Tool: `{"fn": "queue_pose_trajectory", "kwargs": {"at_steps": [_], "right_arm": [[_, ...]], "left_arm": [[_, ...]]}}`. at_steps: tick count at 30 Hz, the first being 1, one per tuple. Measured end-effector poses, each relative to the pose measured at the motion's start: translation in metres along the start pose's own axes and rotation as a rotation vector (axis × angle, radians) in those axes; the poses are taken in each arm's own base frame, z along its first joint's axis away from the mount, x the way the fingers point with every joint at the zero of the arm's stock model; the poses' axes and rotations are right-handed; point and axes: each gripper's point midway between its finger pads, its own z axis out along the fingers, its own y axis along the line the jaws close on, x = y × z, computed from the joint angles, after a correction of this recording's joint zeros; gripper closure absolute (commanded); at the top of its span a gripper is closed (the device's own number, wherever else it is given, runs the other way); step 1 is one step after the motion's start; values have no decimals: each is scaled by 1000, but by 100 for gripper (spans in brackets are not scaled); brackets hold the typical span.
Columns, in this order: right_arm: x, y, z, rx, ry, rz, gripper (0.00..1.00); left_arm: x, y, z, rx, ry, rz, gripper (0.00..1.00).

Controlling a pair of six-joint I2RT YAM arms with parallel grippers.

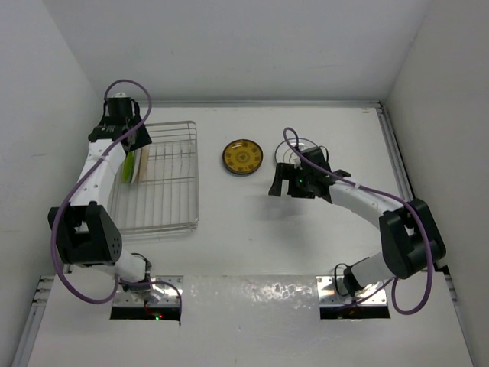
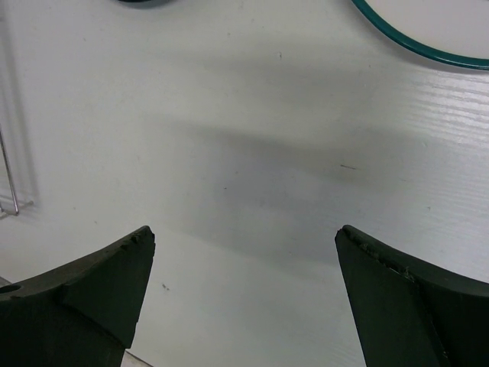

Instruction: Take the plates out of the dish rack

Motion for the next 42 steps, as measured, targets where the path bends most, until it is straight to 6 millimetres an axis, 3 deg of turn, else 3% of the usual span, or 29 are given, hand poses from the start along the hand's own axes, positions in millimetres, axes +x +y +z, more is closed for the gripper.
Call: {"fn": "queue_pose_trajectory", "kwargs": {"at_steps": [5, 8, 12, 19, 22, 30, 36, 42], "right_arm": [[4, 1, 2, -16, 5, 0, 1], [6, 2, 2, -19, 9, -3, 1], [7, 4, 2, -22, 13, -9, 1], [15, 3, 4, -3, 18, -23, 1], [25, -2, 5, 8, 35, -22, 1], [37, -8, 7, 19, 53, 0, 1], [41, -8, 6, 12, 49, 23, 1], [33, 2, -3, -24, 20, 27, 1]], "left_arm": [[0, 5, 8, -22, 15, 6, 58], [3, 11, 16, -27, 38, -4, 64], [7, 21, 24, -29, 62, -27, 76], [8, 20, 27, -6, 73, -34, 87], [7, 18, 27, 5, 70, -24, 100], [-1, 24, 27, -24, 40, -8, 100], [-17, 36, 12, -100, 7, -7, 100], [-63, 24, -33, -40, -87, -27, 100]]}}
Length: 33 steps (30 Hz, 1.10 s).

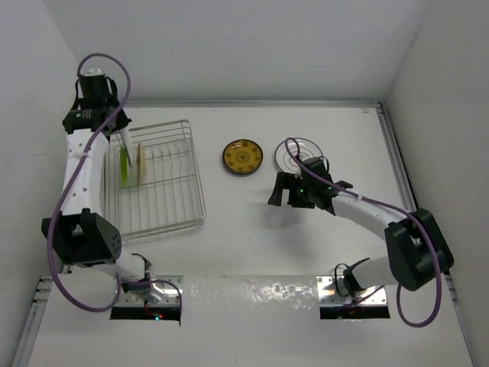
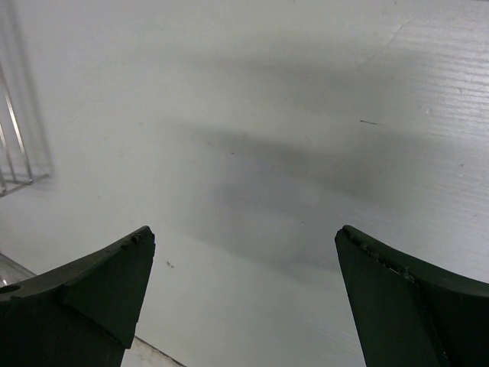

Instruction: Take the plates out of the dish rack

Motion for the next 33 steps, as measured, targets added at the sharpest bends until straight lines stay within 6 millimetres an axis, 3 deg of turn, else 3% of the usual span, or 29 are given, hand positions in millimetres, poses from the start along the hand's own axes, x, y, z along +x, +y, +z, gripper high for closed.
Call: {"fn": "queue_pose_trajectory", "kwargs": {"at_steps": [4, 7, 9, 11, 14, 17, 21, 25, 29, 33], "right_arm": [[-9, 10, -12, -35, -37, -4, 1], [-22, 26, -27, -91, -91, -11, 1], [-34, 41, -40, -156, -144, -26, 1], [-48, 55, -53, -214, -206, -47, 1], [-68, 66, -72, -224, -263, -59, 1], [-98, 73, -93, -202, -325, -38, 1], [-145, 50, -127, -164, -442, 81, 1], [-179, 22, -150, -149, -498, 200, 1], [-195, 48, -148, -289, -414, 195, 1], [-181, 63, -139, -383, -309, 200, 1]], "left_arm": [[-45, -19, -43, 101, -106, -13, 100], [-69, -37, -75, 172, -186, -9, 100], [-72, -62, -99, 254, -225, 19, 100], [-61, -105, -122, 369, -238, 91, 100], [-25, -178, -156, 554, -250, 238, 100], [30, -222, -174, 669, -231, 373, 100], [93, -230, -171, 653, -223, 563, 100], [126, -244, -189, 649, -315, 732, 100], [171, -265, -229, 697, -470, 925, 100], [235, -270, -243, 679, -567, 1176, 100]]}}
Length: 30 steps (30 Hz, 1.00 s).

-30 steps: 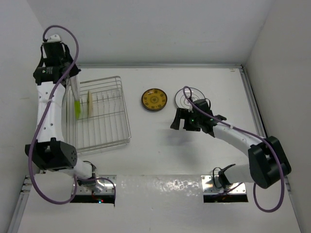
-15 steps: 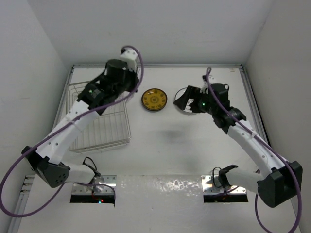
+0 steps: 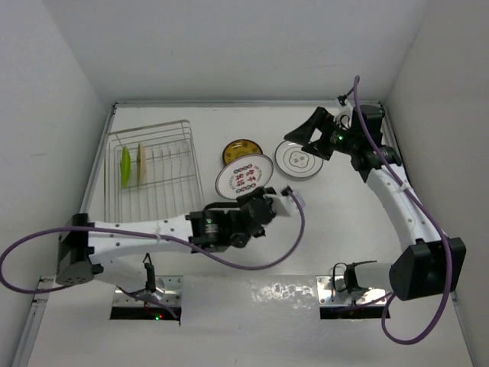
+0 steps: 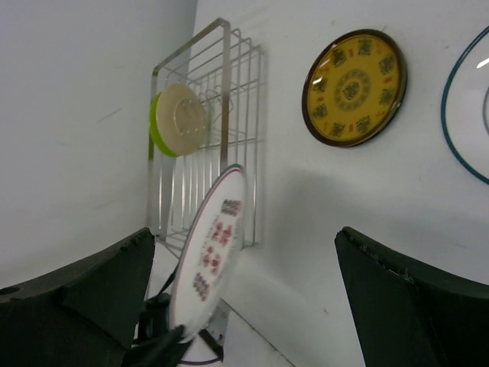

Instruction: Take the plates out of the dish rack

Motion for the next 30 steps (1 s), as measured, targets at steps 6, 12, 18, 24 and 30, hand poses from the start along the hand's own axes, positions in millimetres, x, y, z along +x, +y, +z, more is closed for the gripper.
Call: {"fn": "queue_pose_trajectory", "kwargs": {"at_steps": [6, 12, 18, 24, 30], "right_arm": [[27, 9, 2, -49, 93, -5, 2], [89, 8, 11, -58, 276, -77, 4], [127, -15, 16, -84, 358, -2, 58], [128, -3, 23, -192, 355, 71, 100], [122, -3, 26, -229, 311, 93, 100]], "left_arm": [[24, -54, 12, -19, 80, 286, 100], [16, -60, 12, -52, 58, 320, 100], [4, -68, 9, -42, 10, 294, 100], [0, -79, 12, -38, -23, 259, 100], [1, -79, 15, -78, -16, 235, 61]]}}
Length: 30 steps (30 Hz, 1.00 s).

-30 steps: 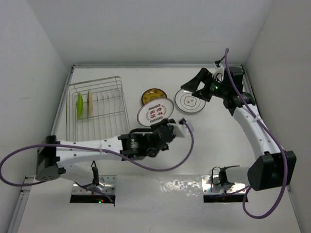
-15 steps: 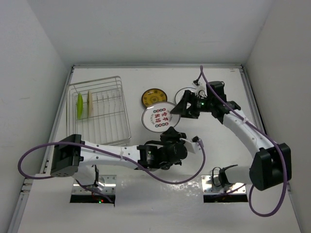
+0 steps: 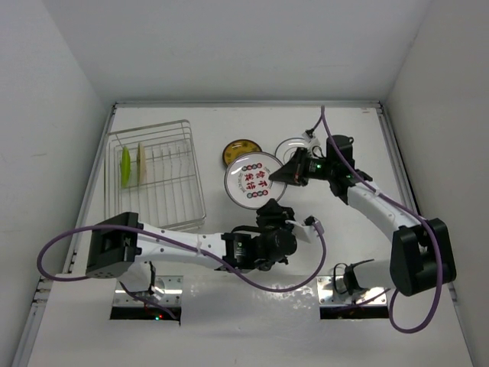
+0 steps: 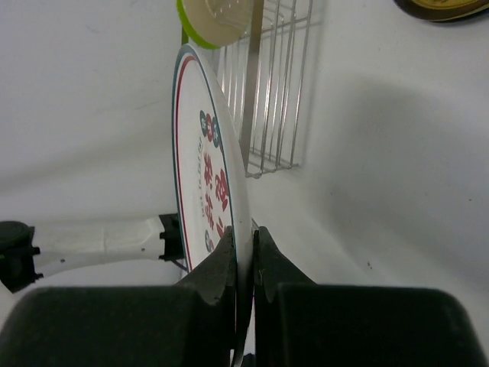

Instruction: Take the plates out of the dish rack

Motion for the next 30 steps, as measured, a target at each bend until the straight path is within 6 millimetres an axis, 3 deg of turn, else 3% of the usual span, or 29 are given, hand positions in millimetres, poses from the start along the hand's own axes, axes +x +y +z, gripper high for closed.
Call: {"fn": "queue_pose_trajectory", "kwargs": {"at_steps": [1, 2, 3, 4, 14, 20, 25, 27, 28, 29, 30], "right_arm": [[-1, -2, 0, -5, -12, 16, 100], [-3, -6, -1, -5, -28, 34, 100], [-7, -11, -4, -1, -54, 55, 100], [-11, -17, -7, 7, -76, 73, 100], [-90, -111, -62, 257, -465, 225, 100], [-95, -191, -68, 439, -498, 346, 97], [-98, -224, -65, 517, -474, 362, 94], [-106, -226, -64, 525, -478, 342, 83], [-110, -226, -65, 528, -481, 330, 72], [-115, -225, -65, 533, -487, 315, 60], [-119, -225, -66, 538, -487, 306, 34]], "left_arm": [[2, -2, 0, 2, 3, -9, 35], [3, -4, 0, 5, 6, -8, 35], [6, -5, 0, -1, 12, -31, 9], [8, -5, 0, -4, 19, -36, 1], [43, -5, -18, -28, 143, -284, 0], [76, 14, -40, -93, 246, -466, 0], [90, 40, -47, -108, 281, -664, 0], [92, 49, -50, -107, 271, -746, 0], [94, 52, -51, -106, 268, -778, 0], [97, 54, -53, -102, 266, -799, 0], [99, 54, -54, -97, 264, -820, 0]]}}
